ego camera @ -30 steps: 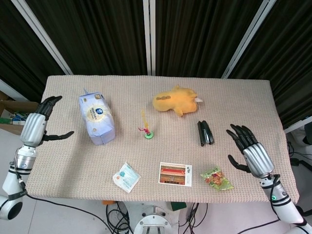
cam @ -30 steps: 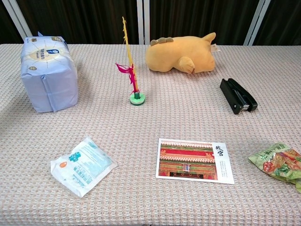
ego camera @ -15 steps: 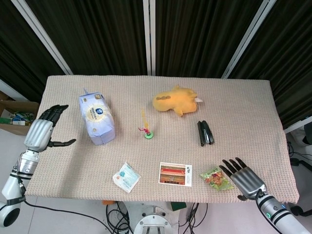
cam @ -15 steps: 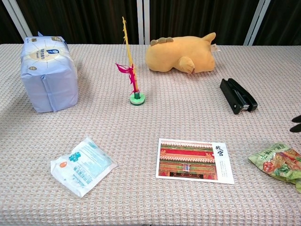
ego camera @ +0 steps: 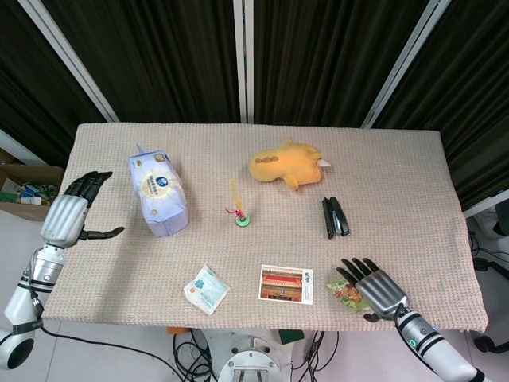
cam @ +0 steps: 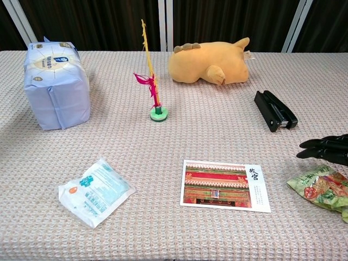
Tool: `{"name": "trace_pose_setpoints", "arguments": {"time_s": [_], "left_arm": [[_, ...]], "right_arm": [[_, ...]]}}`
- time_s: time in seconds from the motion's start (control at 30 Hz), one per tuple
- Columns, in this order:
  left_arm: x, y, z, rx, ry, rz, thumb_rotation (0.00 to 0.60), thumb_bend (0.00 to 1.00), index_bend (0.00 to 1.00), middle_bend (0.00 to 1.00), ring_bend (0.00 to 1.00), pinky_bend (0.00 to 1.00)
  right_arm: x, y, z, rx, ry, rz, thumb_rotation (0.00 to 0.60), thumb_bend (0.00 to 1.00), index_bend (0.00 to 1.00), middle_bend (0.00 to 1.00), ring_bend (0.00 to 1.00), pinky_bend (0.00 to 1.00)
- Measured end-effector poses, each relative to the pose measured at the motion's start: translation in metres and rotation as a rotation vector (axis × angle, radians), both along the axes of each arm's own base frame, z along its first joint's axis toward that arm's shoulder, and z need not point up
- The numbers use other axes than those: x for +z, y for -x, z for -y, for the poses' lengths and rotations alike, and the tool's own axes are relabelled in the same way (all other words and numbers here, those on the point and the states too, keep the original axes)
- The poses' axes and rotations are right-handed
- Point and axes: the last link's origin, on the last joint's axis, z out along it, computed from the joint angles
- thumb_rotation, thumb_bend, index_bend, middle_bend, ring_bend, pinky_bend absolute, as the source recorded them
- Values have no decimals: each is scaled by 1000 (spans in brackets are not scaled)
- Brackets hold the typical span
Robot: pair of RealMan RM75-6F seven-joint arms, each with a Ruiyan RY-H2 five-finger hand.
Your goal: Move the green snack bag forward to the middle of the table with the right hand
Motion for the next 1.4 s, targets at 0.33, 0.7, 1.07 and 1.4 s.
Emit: {"name": "trace_pose_setpoints", "arguments": {"time_s": [0.33,0.7,1.07,1.4], "left_arm": [[-3,3,2,8,13,-15,464,0,84,125,81,164],[-11,5,3,14,35,-19,469,0,84,125,81,165],[-7,4,3,4,19,-6,467,0,84,125,80,165],[-5,8,4,14,19,-12,466,0,84,125,80,165]], "right_arm": [[-10,3,3,29,17,36,600,229,501,425,364,697],[-3,1,6,53,79,59,600,314,758,607,549,790],[13,-43,48,183,176,140,600,300,764,619,565,792],[-44,-123,131,375,239,163,600,288,744,598,569,781]]}}
